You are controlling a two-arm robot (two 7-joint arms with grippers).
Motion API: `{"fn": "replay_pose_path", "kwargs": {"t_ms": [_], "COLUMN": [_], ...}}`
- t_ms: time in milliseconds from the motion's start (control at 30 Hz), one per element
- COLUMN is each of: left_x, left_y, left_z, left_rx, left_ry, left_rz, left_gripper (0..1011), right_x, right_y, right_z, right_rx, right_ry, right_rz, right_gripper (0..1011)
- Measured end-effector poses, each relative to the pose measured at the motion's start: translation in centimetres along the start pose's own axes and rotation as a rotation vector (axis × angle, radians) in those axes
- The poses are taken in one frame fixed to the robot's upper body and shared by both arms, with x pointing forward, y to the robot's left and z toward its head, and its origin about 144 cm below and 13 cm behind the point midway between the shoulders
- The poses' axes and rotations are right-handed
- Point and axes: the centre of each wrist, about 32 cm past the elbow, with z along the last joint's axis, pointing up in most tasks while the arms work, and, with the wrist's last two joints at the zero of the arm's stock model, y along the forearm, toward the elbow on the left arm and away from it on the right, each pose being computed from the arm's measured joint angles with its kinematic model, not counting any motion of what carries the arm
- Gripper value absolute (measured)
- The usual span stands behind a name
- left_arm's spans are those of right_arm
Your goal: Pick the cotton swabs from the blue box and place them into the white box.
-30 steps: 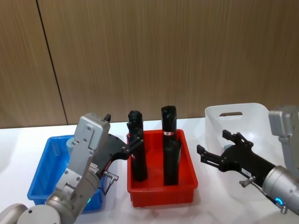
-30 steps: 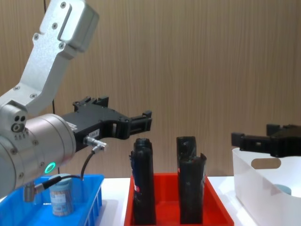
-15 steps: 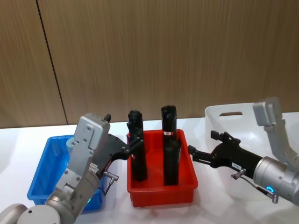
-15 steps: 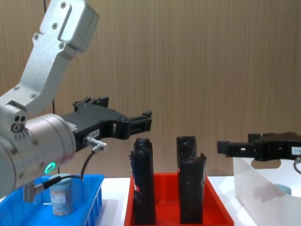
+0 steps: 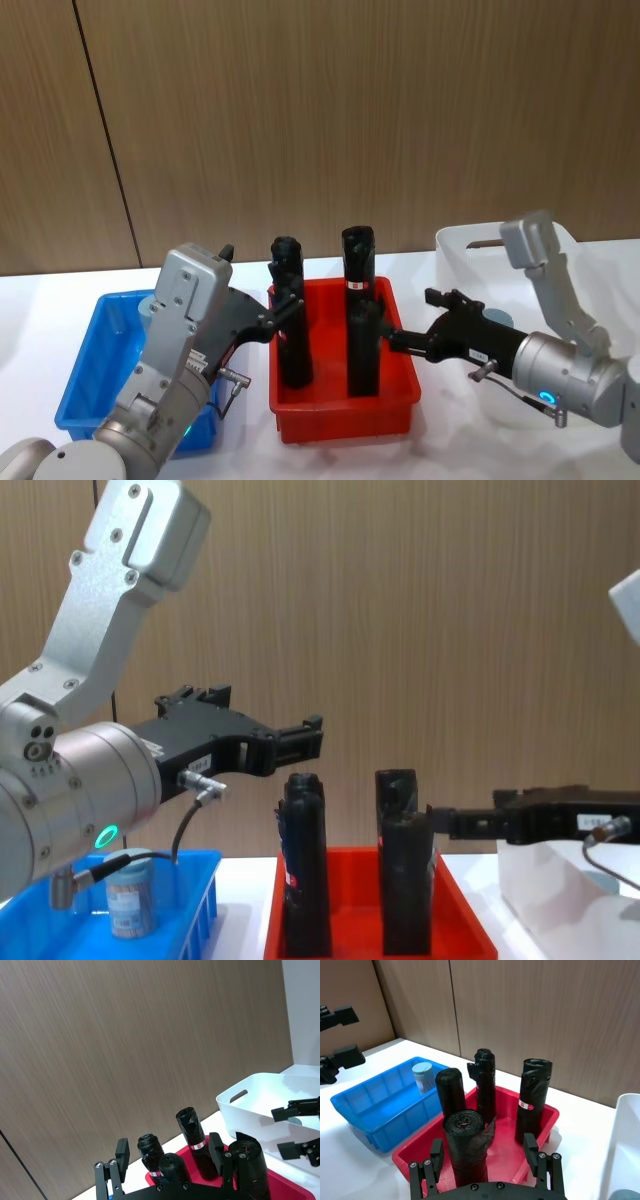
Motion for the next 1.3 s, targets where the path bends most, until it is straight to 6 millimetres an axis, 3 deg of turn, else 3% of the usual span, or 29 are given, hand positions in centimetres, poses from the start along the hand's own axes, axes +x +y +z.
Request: {"fn": "replay_pose_path", "kwargs": {"t_ms": [1300], "left_x": [0.0], "left_y": [0.0], "left_z": [0.0], "left_rx": [0.0], "left_ry": [0.0], "left_rz": [0.0], "left_gripper": [1004], "right_x": [-1.2], "right_y": [5.2], "right_z": [-0.1], "right_rx": [-0.042], "right_ry": [-0.049], "right_rz": [0.072], "right_gripper": [994]}}
